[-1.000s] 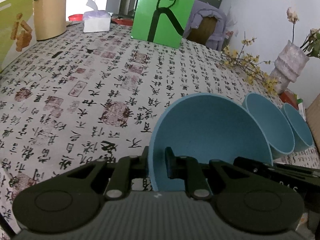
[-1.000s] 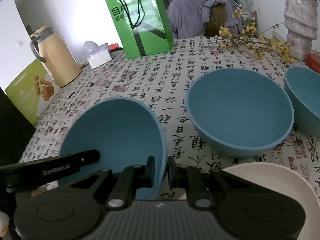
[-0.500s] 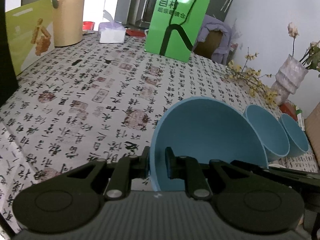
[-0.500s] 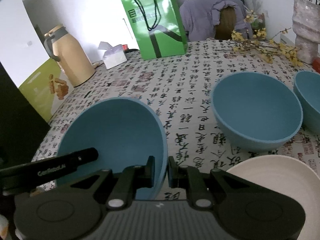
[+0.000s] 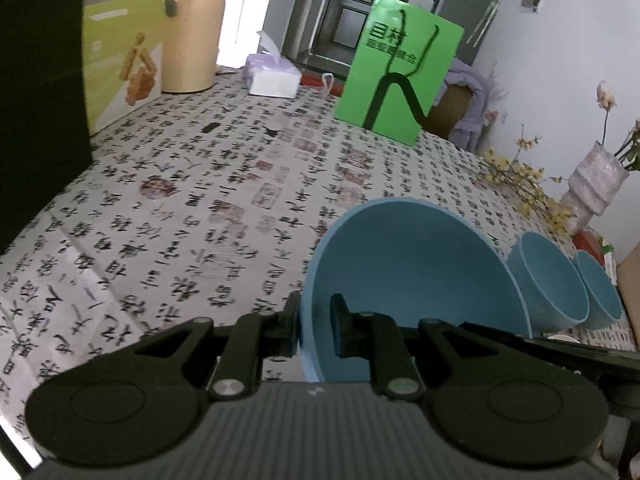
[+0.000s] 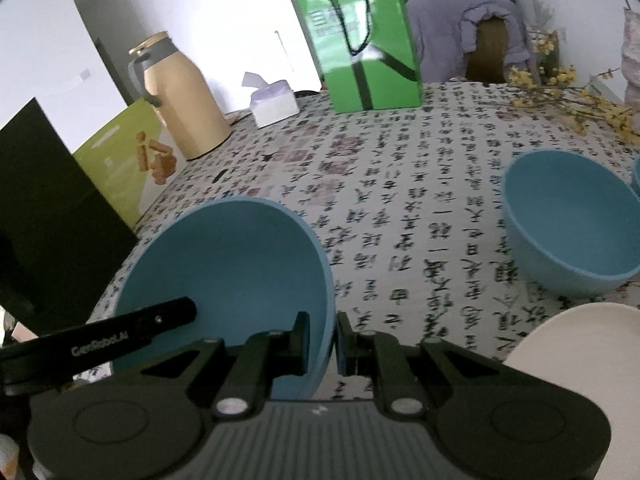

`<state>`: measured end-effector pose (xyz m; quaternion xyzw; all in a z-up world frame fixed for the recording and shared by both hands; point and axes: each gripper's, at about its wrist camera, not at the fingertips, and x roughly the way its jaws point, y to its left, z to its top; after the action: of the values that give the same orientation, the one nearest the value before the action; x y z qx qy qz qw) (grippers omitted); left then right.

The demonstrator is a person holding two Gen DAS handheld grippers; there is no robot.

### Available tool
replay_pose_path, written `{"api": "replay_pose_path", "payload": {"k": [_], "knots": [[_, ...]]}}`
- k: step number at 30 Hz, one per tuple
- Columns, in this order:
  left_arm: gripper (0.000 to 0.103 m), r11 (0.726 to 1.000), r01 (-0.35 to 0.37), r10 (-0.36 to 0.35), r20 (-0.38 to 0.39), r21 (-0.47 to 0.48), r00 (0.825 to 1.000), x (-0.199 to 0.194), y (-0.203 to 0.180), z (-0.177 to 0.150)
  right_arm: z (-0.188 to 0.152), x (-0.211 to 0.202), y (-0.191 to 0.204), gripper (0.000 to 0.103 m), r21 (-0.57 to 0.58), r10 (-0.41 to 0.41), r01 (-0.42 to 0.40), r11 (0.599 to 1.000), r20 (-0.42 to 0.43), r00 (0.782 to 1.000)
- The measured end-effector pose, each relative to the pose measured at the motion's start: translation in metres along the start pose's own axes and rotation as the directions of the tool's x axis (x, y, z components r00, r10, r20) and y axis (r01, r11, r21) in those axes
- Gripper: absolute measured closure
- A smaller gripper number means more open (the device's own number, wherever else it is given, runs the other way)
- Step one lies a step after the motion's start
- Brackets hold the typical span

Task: Organize plates and bowls
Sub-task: 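Lift the blue bowl off the cloth with both grippers, then carry the held blue bowl toward the black bag with both grippers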

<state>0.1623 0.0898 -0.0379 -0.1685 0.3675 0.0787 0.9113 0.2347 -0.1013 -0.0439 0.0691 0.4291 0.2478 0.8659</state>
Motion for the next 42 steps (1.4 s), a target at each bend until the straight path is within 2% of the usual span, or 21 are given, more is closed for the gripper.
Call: {"api": "replay_pose_path", "payload": {"k": [22,42], "knots": [[0.087,0.996,-0.036,0.038,0.029,-0.076,0.999,-0.026,0.068,-0.008,-0.014,0.023,0.064,0.09,-0.032,0.054,-0.056,0.998,-0.055,0.997],[0.087,0.988,-0.063,0.063,-0.008,-0.139,0.998,-0.024,0.111,-0.018,-0.035,0.046,0.093,0.09,-0.031,0.071,-0.076,0.997,-0.14,0.988]]}}
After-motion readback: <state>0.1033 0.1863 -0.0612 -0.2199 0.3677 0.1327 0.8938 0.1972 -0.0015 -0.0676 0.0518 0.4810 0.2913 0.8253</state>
